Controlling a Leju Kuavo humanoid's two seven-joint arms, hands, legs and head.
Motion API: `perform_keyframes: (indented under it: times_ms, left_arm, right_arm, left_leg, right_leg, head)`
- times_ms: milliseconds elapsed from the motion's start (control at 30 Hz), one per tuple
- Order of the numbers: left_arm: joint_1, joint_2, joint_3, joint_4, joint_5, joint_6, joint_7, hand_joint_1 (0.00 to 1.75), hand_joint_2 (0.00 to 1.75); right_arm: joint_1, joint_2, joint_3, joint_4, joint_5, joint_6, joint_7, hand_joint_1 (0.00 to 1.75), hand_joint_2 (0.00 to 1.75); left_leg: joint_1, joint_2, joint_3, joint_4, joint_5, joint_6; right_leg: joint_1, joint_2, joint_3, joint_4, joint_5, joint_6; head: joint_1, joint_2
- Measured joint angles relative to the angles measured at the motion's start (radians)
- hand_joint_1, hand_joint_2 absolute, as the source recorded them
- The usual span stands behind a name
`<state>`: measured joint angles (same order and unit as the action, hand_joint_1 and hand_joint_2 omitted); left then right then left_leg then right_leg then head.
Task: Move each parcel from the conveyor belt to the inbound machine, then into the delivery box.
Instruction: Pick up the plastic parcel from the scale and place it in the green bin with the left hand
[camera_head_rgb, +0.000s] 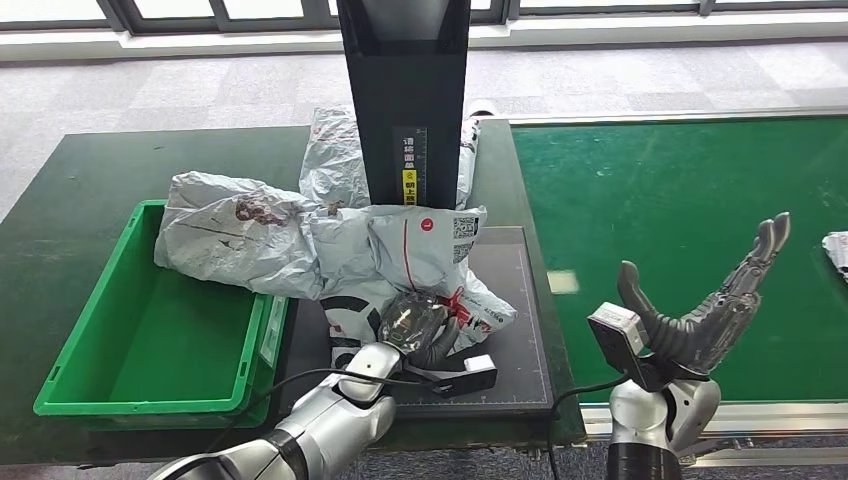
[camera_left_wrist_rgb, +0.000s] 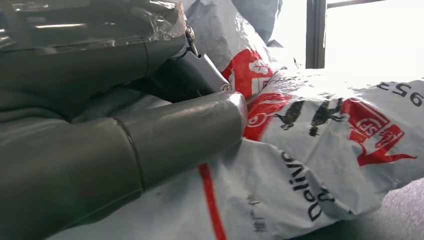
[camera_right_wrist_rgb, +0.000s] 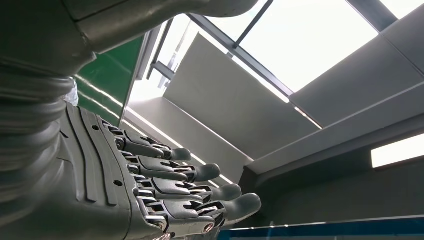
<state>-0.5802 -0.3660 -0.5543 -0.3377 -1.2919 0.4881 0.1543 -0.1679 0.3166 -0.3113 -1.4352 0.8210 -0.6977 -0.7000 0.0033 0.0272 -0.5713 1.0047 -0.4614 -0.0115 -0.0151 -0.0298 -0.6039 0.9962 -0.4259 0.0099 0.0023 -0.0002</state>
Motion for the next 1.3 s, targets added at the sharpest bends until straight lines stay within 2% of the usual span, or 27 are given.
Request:
perform_keyframes:
  times_ms: [200, 367, 500, 533, 600, 667, 800, 900, 1033, 1200, 1300]
  left_arm:
    - [0.029, 0.007, 0.030, -0.038, -0.183, 0.181, 0.041, 1.75, 0.00]
    - [0.070, 0.017, 0.088, -0.149, -0.250, 0.208, 0.045, 1.75, 0.00]
    - [0.097, 0.028, 0.097, -0.237, -0.250, 0.208, 0.049, 0.02, 0.00]
    - [0.102, 0.031, 0.099, -0.253, -0.250, 0.208, 0.044, 0.00, 0.00]
    - [0.111, 0.033, 0.112, -0.277, -0.248, 0.208, 0.008, 0.00, 0.87]
    - [0.118, 0.032, 0.139, -0.289, -0.229, 0.208, -0.070, 0.00, 1.75]
    - [0.124, 0.022, 0.205, -0.261, -0.097, 0.208, -0.268, 0.00, 1.75]
    - [0.125, 0.015, 0.238, -0.229, 0.003, 0.208, -0.341, 0.00, 1.75]
    - [0.124, 0.011, 0.262, -0.203, 0.044, 0.206, -0.368, 0.00, 0.00]
    - [0.123, 0.008, 0.274, -0.172, 0.259, 0.175, -0.500, 0.00, 0.00]
    - [0.122, 0.006, 0.275, -0.161, 0.339, 0.163, -0.553, 0.00, 1.31]
  right_arm:
    - [0.001, 0.000, 0.000, 0.006, -0.003, 0.000, 0.000, 0.00, 1.75]
    - [0.001, 0.000, 0.000, 0.009, -0.006, 0.000, 0.000, 0.00, 1.75]
    - [0.002, 0.000, 0.000, 0.011, -0.005, 0.000, 0.000, 0.00, 1.75]
    - [0.002, 0.000, 0.000, 0.012, -0.005, 0.000, 0.000, 0.00, 1.75]
    - [0.002, 0.000, 0.000, 0.013, -0.002, 0.000, 0.000, 0.00, 1.75]
    - [0.002, 0.000, 0.000, 0.014, 0.001, 0.000, 0.000, 0.00, 1.75]
    - [0.002, 0.000, 0.000, 0.017, -0.002, 0.000, 0.000, 0.00, 1.75]
    - [0.002, -0.001, 0.000, 0.022, -0.002, 0.000, 0.000, 0.00, 1.75]
    - [0.002, -0.001, 0.000, 0.027, -0.002, 0.000, 0.000, 0.00, 1.75]
    - [0.001, -0.001, 0.000, 0.037, 0.009, 0.000, 0.000, 0.00, 1.75]
    - [0.001, -0.001, 0.000, 0.039, 0.013, 0.000, 0.000, 0.00, 1.75]
  left_leg:
    - [0.000, 0.000, 0.000, 0.000, 0.000, 0.000]
    - [0.000, 0.000, -0.001, 0.000, 0.000, 0.000]
    - [0.000, 0.000, -0.001, 0.000, 0.000, 0.000]
    - [0.000, 0.000, -0.001, 0.000, 0.000, 0.000]
    - [0.000, 0.000, -0.001, 0.000, 0.000, 0.000]
    - [0.000, 0.000, -0.001, 0.000, 0.000, 0.000]
    - [0.000, 0.000, -0.001, 0.000, 0.000, 0.000]
    - [0.000, 0.000, -0.002, 0.000, 0.000, 0.000]
    - [0.000, 0.000, -0.002, 0.000, 0.000, 0.000]
    - [0.000, 0.000, -0.002, 0.000, 0.000, 0.000]
    - [0.000, 0.000, -0.002, 0.000, 0.000, 0.000]
  right_leg:
    - [0.000, 0.000, -0.001, 0.000, 0.000, 0.000]
    - [0.000, 0.000, -0.001, 0.000, 0.000, 0.000]
    - [0.000, 0.000, -0.002, 0.000, 0.000, 0.000]
    - [0.000, 0.000, -0.002, 0.000, 0.000, 0.000]
    - [0.000, 0.000, -0.002, 0.000, 0.000, 0.000]
    - [0.000, 0.000, -0.002, 0.000, 0.000, 0.000]
    - [0.000, 0.000, -0.002, 0.000, 0.000, 0.000]
    - [0.000, 0.000, -0.002, 0.000, 0.000, 0.000]
    - [0.000, 0.000, -0.002, 0.000, 0.000, 0.000]
    - [0.000, 0.000, -0.002, 0.000, 0.000, 0.000]
    - [0.000, 0.000, -0.002, 0.000, 0.000, 0.000]
  head:
    - [0.000, 0.000]
    - [0.000, 0.000]
    - [0.000, 0.000]
    - [0.000, 0.000]
    - [0.000, 0.000]
    - [0.000, 0.000]
    - [0.000, 0.000]
    - [0.000, 0.000]
    - [0.000, 0.000]
    - [0.000, 0.000]
    - [0.000, 0.000]
